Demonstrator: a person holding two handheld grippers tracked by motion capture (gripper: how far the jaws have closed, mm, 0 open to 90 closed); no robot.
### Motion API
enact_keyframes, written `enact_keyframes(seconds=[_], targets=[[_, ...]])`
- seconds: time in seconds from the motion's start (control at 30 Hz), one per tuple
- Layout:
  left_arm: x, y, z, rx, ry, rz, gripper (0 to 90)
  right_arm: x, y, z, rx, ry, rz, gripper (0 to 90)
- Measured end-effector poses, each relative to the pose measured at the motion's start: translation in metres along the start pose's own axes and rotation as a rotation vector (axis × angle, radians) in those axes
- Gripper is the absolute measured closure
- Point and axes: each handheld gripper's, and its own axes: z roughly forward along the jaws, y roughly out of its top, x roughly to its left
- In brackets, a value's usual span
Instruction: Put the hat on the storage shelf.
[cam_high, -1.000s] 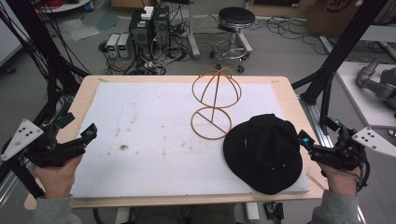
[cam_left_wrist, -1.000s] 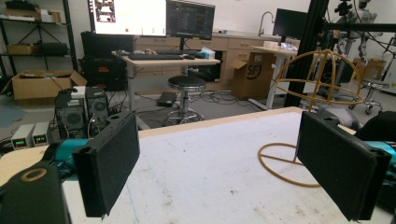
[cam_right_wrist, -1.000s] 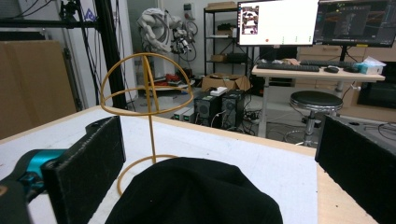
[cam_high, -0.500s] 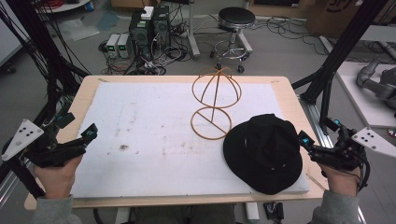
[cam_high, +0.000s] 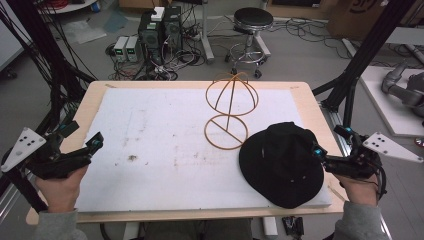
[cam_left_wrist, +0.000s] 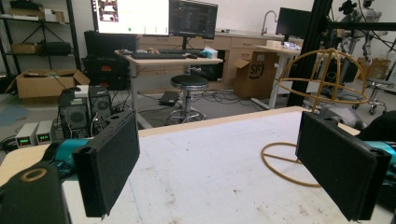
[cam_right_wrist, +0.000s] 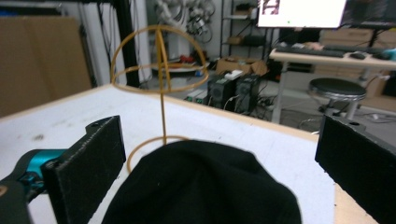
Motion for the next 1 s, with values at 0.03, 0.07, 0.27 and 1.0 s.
enact_keyframes(seconds=[0.03,0.07,0.27,1.0], targets=[[0.0,0.0,0.0,0.0,0.001,0.001,14.0,-0.002,-0.004,0.006,0.025,0.019,-0.009,1.2],[0.0,0.0,0.0,0.0,0.002,0.002,14.0,-0.002,-0.004,0.006,0.025,0.019,-0.009,1.2],[0.001,-0.001,0.002,0.015,0.017,-0.002,14.1,-0.007,-0.013,0.023,0.095,0.041,-0.041,1.3],[0.001,-0.002,0.002,0.018,0.009,0.006,14.0,-0.019,-0.018,0.072,0.255,0.177,-0.068,26.0]])
